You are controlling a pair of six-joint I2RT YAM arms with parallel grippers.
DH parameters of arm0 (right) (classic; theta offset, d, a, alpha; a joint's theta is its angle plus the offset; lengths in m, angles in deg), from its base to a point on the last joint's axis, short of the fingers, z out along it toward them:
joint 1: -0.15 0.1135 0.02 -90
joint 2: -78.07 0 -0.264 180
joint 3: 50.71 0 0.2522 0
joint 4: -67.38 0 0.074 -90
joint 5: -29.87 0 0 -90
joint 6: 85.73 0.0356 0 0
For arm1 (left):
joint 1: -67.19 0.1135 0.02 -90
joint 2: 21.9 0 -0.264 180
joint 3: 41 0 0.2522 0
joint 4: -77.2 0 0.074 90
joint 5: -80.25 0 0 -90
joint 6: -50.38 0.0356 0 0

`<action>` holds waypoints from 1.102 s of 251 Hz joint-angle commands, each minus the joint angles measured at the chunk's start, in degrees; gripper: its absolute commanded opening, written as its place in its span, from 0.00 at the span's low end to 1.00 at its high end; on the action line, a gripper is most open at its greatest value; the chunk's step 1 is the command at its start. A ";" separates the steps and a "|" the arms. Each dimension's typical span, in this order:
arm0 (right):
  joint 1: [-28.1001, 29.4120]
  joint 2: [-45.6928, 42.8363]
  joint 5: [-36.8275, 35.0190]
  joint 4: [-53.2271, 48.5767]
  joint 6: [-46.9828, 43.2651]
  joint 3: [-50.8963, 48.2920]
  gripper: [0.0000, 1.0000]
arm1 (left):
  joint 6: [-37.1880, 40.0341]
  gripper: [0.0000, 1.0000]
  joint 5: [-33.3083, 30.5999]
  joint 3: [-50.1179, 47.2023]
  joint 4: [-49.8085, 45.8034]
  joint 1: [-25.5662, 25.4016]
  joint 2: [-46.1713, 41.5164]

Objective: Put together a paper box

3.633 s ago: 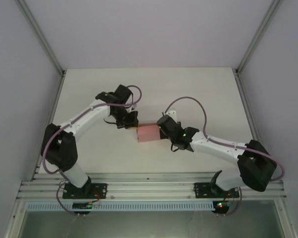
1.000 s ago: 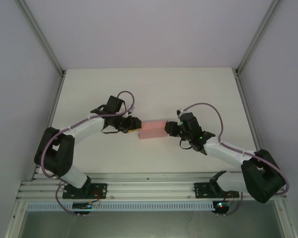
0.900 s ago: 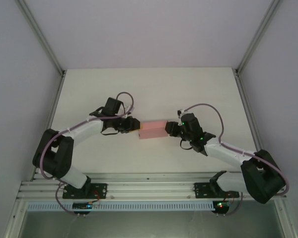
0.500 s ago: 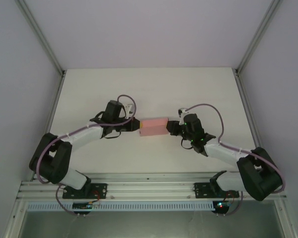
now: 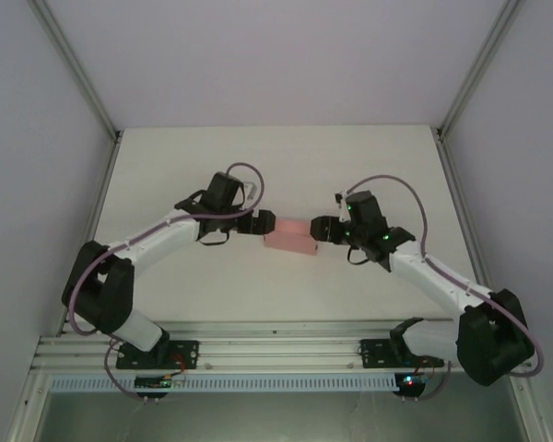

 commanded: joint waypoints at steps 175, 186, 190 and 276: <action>10.89 38.73 -7.61 -48.78 -72.42 48.40 1.00 | -0.79 1.00 -11.58 -9.44 -8.06 21.71 -22.22; 11.05 40.59 -7.70 -48.99 -72.60 49.46 1.00 | -0.39 1.00 -11.31 -9.45 -8.06 21.70 -22.18; 11.07 41.27 -7.77 -49.02 -72.60 49.78 1.00 | -0.34 1.00 -11.31 -9.54 -8.06 21.70 -22.13; 12.49 46.81 -6.21 -47.55 -74.22 51.41 0.79 | 0.06 1.00 -11.29 -9.74 -8.33 21.70 -22.69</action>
